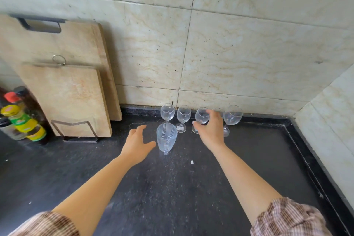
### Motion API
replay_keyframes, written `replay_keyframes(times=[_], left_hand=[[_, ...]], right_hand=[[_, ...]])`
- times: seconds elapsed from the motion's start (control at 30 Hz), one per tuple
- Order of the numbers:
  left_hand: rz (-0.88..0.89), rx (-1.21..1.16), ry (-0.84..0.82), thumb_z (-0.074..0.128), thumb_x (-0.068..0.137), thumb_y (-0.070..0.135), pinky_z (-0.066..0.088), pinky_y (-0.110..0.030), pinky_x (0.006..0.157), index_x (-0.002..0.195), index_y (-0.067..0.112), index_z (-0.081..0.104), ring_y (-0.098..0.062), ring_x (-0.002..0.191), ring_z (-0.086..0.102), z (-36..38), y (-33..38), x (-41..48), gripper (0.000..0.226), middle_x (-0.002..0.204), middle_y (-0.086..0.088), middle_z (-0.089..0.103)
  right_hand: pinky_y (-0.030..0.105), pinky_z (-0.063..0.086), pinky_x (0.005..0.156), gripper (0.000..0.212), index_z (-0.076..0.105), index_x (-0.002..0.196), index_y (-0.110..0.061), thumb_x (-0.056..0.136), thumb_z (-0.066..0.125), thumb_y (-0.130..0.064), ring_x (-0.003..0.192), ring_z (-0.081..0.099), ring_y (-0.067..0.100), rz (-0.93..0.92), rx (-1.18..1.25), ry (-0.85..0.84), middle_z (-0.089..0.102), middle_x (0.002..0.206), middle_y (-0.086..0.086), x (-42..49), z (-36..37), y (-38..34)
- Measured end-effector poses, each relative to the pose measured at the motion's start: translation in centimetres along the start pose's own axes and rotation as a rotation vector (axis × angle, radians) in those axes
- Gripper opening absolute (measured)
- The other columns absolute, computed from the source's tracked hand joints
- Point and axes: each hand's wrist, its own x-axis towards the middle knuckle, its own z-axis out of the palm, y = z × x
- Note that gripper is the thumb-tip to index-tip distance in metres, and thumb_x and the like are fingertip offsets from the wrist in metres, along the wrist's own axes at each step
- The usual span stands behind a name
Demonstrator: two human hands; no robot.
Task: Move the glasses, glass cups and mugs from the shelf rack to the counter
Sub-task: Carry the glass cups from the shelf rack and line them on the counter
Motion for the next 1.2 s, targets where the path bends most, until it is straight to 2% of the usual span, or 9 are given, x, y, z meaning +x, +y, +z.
replay_keyframes(times=[0.1, 0.2, 0.27, 0.33, 0.47, 0.6, 1.0, 1.1, 1.2], left_hand=[[0.002, -0.020, 0.048, 0.062, 0.087, 0.031, 0.047, -0.024, 0.054, 0.143, 0.024, 0.030, -0.014, 0.065, 0.060, -2.6, -1.4, -3.0, 0.066, 0.146, -0.011, 0.031], [-0.013, -0.034, 0.130, 0.060, 0.088, 0.029, 0.038, -0.018, 0.051, 0.141, 0.022, 0.035, -0.001, 0.062, 0.046, -5.6, -3.7, -7.5, 0.059, 0.142, -0.010, 0.037], [-0.035, -0.030, 0.192, 0.060, 0.087, 0.029, 0.038, -0.020, 0.056, 0.139, 0.022, 0.039, -0.005, 0.066, 0.047, -7.6, -5.6, -11.2, 0.056, 0.140, -0.010, 0.040], [-0.064, -0.001, 0.242, 0.059, 0.087, 0.029, 0.041, -0.024, 0.064, 0.137, 0.022, 0.042, -0.011, 0.082, 0.049, -9.8, -7.8, -15.5, 0.053, 0.140, -0.009, 0.040], [-0.121, 0.068, 0.353, 0.058, 0.089, 0.030, 0.049, -0.032, 0.077, 0.136, 0.020, 0.042, -0.024, 0.103, 0.053, -14.6, -13.1, -25.5, 0.051, 0.136, -0.010, 0.041], [-0.223, 0.155, 0.486, 0.055, 0.088, 0.030, 0.041, -0.039, 0.098, 0.137, 0.017, 0.042, -0.033, 0.117, 0.047, -18.9, -19.2, -37.3, 0.052, 0.129, -0.014, 0.046], [-0.637, 0.218, 0.916, 0.055, 0.085, 0.024, 0.039, -0.044, 0.101, 0.127, 0.012, 0.049, -0.037, 0.119, 0.044, -26.1, -32.7, -71.9, 0.044, 0.124, -0.017, 0.049], [-0.764, 0.239, 1.011, 0.053, 0.086, 0.026, 0.039, -0.044, 0.101, 0.131, 0.012, 0.045, -0.036, 0.119, 0.043, -28.2, -35.1, -79.2, 0.047, 0.125, -0.017, 0.047], [-0.886, 0.221, 1.105, 0.051, 0.087, 0.027, 0.038, -0.045, 0.101, 0.135, 0.012, 0.042, -0.036, 0.121, 0.041, -30.8, -37.7, -86.0, 0.051, 0.129, -0.018, 0.045]], right_hand=[[0.025, 0.036, 0.089, 0.055, 0.050, 0.128, -0.013, 0.081, 0.071, -0.031, 0.122, 0.045, 0.019, -0.078, 0.028, -0.118, 0.050, 0.127, 0.002, -3.6, 2.3, -3.7], [0.026, 0.034, 0.092, 0.055, 0.049, 0.130, -0.015, 0.083, 0.069, -0.034, 0.127, 0.041, 0.018, -0.174, 0.038, -0.233, 0.047, 0.134, 0.001, -8.2, 4.5, -7.4], [0.026, 0.035, 0.092, 0.057, 0.047, 0.133, -0.017, 0.083, 0.067, -0.037, 0.127, 0.040, 0.017, -0.234, 0.013, -0.306, 0.046, 0.136, 0.000, -12.0, 5.7, -9.8], [0.025, 0.035, 0.090, 0.060, 0.044, 0.136, -0.016, 0.084, 0.065, -0.039, 0.129, 0.039, 0.018, -0.296, -0.011, -0.391, 0.045, 0.137, 0.000, -16.3, 6.9, -12.1], [0.034, 0.038, 0.101, 0.066, 0.038, 0.142, -0.017, 0.086, 0.063, -0.042, 0.133, 0.037, 0.022, -0.432, -0.085, -0.543, 0.041, 0.143, 0.003, -25.9, 8.8, -17.2], [0.040, 0.041, 0.102, 0.063, 0.039, 0.140, -0.017, 0.087, 0.061, -0.042, 0.133, 0.037, 0.024, -0.625, -0.164, -0.656, 0.041, 0.143, 0.005, -36.9, 10.0, -22.3], [0.043, 0.038, 0.105, 0.064, 0.040, 0.139, -0.008, 0.087, 0.059, -0.042, 0.130, 0.040, 0.032, -1.240, -0.217, -0.872, 0.044, 0.141, 0.013, -70.3, 12.6, -35.9], [0.042, 0.039, 0.103, 0.057, 0.046, 0.131, -0.011, 0.086, 0.060, -0.042, 0.126, 0.042, 0.032, -1.390, -0.170, -0.915, 0.048, 0.133, 0.013, -78.1, 13.3, -39.1], [0.045, 0.039, 0.102, 0.058, 0.044, 0.134, -0.012, 0.087, 0.058, -0.044, 0.125, 0.041, 0.031, -1.514, -0.123, -0.940, 0.048, 0.133, 0.011, -85.5, 13.9, -42.3]])
